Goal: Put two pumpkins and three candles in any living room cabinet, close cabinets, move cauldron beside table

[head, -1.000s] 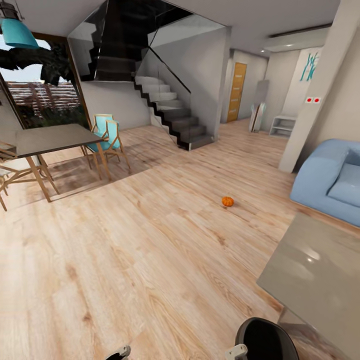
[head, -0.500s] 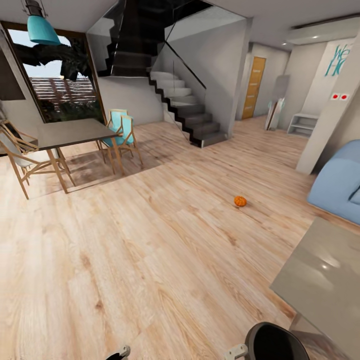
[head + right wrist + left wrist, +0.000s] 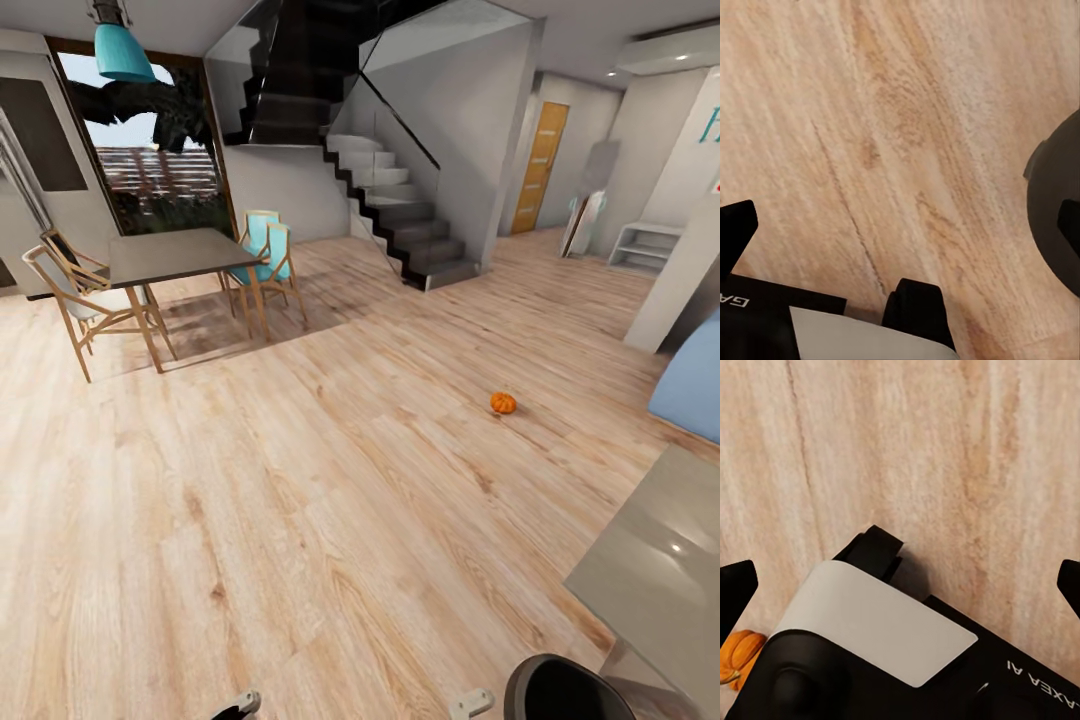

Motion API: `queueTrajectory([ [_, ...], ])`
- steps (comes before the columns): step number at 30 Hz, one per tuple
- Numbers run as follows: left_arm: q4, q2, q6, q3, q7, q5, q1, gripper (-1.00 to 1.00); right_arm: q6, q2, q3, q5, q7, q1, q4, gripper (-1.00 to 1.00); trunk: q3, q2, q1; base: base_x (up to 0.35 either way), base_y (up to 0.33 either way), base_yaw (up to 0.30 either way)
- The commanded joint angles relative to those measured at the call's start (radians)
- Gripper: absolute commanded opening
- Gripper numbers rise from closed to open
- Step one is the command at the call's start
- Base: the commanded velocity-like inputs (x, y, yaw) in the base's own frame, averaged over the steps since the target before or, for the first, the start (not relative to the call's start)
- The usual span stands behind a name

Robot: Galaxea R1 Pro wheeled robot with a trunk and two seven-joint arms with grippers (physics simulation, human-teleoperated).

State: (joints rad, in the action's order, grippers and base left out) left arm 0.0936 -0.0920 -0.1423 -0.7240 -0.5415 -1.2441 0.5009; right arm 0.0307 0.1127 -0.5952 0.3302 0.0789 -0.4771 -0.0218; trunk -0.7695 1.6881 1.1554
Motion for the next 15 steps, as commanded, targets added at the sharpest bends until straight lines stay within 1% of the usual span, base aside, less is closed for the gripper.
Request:
queueTrajectory([
  [1,0.000,0.000,0.000,0.000,0.000,0.000,0.000,1.00,0.001,0.000,0.000,0.000,0.000,0.000,0.000,1.00,0.000,0.000,0.000,0.000,0.000,0.012],
  [4,0.000,0.000,0.000,0.000,0.000,0.000,-0.001,1.00,0.004,0.000,0.000,0.000,-0.001,0.000,0.000,1.00,0.000,0.000,0.000,0.000,0.000,0.004],
  [5,0.000,0.000,0.000,0.000,0.000,0.000,0.000,1.00,0.006,-0.006,-0.001,-0.006,-0.004,0.000,0.000,1.00,0.000,0.000,0.000,0.000,0.000,0.000],
  [8,0.000,0.003,0.000,0.000,0.000,-0.001,0.000,1.00,0.007,-0.007,-0.003,-0.011,-0.004,0.000,0.000,1.00,0.000,0.000,0.000,0.000,0.000,0.000],
  [15,0.000,0.004,0.001,0.000,-0.001,-0.001,-0.001,1.00,0.008,-0.003,-0.003,-0.010,-0.002,0.000,0.001,1.00,-0.004,0.000,0.000,0.000,0.000,0.000],
])
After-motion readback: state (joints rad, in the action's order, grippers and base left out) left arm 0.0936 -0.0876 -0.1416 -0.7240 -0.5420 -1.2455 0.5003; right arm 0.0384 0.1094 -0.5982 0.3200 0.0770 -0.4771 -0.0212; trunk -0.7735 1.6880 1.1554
